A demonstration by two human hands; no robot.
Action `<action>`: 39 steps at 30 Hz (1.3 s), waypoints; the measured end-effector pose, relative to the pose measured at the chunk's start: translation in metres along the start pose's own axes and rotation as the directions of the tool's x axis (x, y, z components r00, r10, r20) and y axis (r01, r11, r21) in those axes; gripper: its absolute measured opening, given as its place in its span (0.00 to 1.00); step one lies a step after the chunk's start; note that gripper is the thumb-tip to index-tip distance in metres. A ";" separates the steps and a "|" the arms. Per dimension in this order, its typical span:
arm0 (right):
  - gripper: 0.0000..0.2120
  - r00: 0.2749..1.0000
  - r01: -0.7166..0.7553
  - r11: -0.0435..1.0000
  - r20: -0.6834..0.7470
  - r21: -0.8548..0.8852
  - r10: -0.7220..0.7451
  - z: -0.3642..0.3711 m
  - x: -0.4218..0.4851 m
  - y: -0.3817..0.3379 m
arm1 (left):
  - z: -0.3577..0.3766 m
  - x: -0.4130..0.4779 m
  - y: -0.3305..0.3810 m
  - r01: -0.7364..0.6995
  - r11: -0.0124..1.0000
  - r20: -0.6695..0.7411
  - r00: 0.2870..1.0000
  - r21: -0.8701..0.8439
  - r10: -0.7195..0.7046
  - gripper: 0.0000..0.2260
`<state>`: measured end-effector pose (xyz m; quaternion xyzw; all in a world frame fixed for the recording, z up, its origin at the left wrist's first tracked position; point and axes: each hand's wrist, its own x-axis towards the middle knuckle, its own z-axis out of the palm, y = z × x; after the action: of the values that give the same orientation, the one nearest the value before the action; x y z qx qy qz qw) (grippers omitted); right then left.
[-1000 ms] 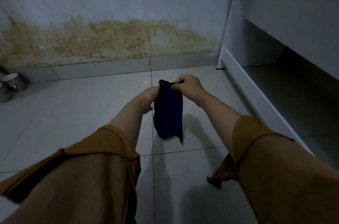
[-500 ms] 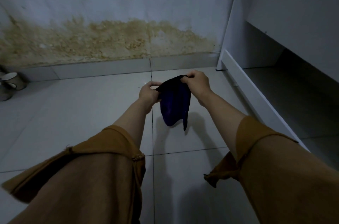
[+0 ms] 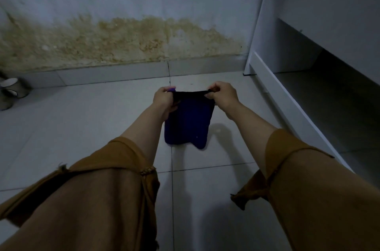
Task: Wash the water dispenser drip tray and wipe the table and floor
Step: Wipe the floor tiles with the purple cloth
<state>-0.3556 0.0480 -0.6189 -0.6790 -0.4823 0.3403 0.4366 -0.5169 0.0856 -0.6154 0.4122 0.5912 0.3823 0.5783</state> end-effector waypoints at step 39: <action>0.10 0.987 -0.056 0.997 0.148 -0.062 0.064 0.005 -0.009 -0.010 | 0.000 -0.004 -0.002 -0.193 0.862 0.373 0.928 0.468 0.005 0.22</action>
<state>-0.3666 0.0425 -0.6109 -0.6780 -0.5027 0.3894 0.3688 -0.5167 0.0809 -0.6153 0.6400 0.5314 0.1651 0.5298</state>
